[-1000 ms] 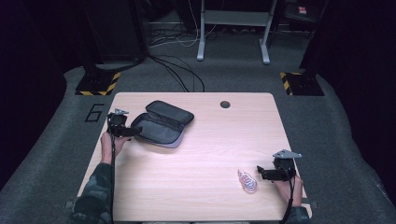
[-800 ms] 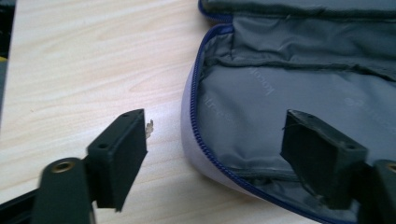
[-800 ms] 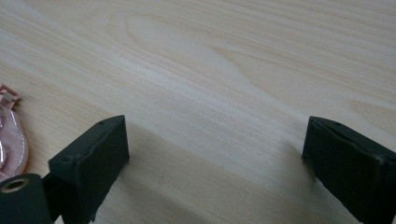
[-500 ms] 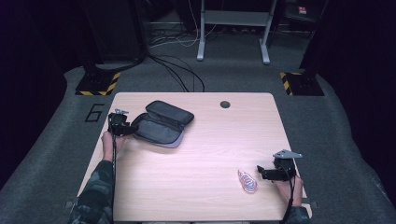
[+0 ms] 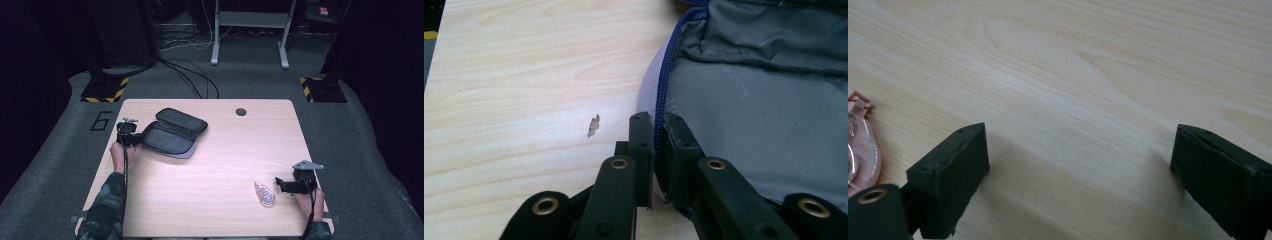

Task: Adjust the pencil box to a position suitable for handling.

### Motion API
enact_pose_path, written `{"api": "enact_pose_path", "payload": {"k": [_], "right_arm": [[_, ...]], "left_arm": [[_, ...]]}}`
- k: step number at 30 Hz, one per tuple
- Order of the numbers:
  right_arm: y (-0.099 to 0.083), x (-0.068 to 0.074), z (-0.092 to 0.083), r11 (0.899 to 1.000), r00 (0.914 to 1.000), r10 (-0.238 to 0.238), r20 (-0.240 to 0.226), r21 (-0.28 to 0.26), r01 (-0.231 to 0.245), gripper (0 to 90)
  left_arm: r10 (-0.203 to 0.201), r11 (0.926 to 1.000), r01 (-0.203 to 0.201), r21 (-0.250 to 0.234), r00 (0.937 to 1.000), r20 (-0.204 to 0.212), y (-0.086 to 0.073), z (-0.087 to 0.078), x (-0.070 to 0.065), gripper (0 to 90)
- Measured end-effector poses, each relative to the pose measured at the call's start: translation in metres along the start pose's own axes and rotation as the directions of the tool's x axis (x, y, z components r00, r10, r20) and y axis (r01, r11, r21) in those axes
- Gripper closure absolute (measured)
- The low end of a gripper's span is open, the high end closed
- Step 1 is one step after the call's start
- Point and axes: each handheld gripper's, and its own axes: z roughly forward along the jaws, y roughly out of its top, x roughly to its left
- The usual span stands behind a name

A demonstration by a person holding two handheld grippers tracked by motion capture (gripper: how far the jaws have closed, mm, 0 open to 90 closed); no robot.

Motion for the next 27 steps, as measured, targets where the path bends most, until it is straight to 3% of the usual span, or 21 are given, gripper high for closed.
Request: {"api": "enact_pose_path", "payload": {"k": [2, 8, 10, 14, 21, 23, 27], "right_arm": [[0.000, 0.000, 0.000, 1.000, 1.0000, -0.001, -0.001, 0.004, 0.001, 8.0], [0.000, 0.000, 0.000, 1.000, 1.0000, 0.001, 0.001, 0.005, -0.001, 8.2], [0.000, 0.000, 0.000, 1.000, 1.0000, 0.001, 0.002, -0.004, -0.001, 8.2], [0.000, 0.000, 0.000, 1.000, 1.0000, 0.002, -0.001, -0.002, -0.002, 8.3], [0.000, 0.000, 0.000, 1.000, 1.0000, 0.002, 0.000, -0.003, -0.002, 8.4], [0.000, 0.000, 0.000, 1.000, 1.0000, 0.002, -0.001, -0.002, -0.002, 8.4], [0.000, 0.000, 0.000, 1.000, 1.0000, 0.000, 0.002, 0.006, 0.000, 8.4]], "left_arm": [[-0.026, 0.9996, 0.026, 0.010, 0.9997, 0.004, -0.001, -0.002, -0.003, 84.9], [-0.044, 0.9989, 0.045, -0.016, 0.9990, 0.002, -0.004, -0.006, -0.010, 84.9], [-0.018, 0.9996, 0.018, -0.020, 0.9998, -0.008, -0.008, -0.007, -0.016, 85.4], [-0.041, 0.9990, 0.041, -0.017, 0.9992, 0.002, -0.010, -0.010, -0.020, 85.6], [-0.019, 0.9997, 0.019, -0.013, 0.9998, 0.011, -0.015, -0.015, -0.031, 85.8], [-0.045, 0.9988, 0.046, -0.017, 0.9985, 0.032, -0.017, -0.019, -0.035, 85.5], [-0.043, 0.9989, 0.043, -0.020, 0.9987, 0.029, -0.021, -0.023, -0.042, 85.6]]}}
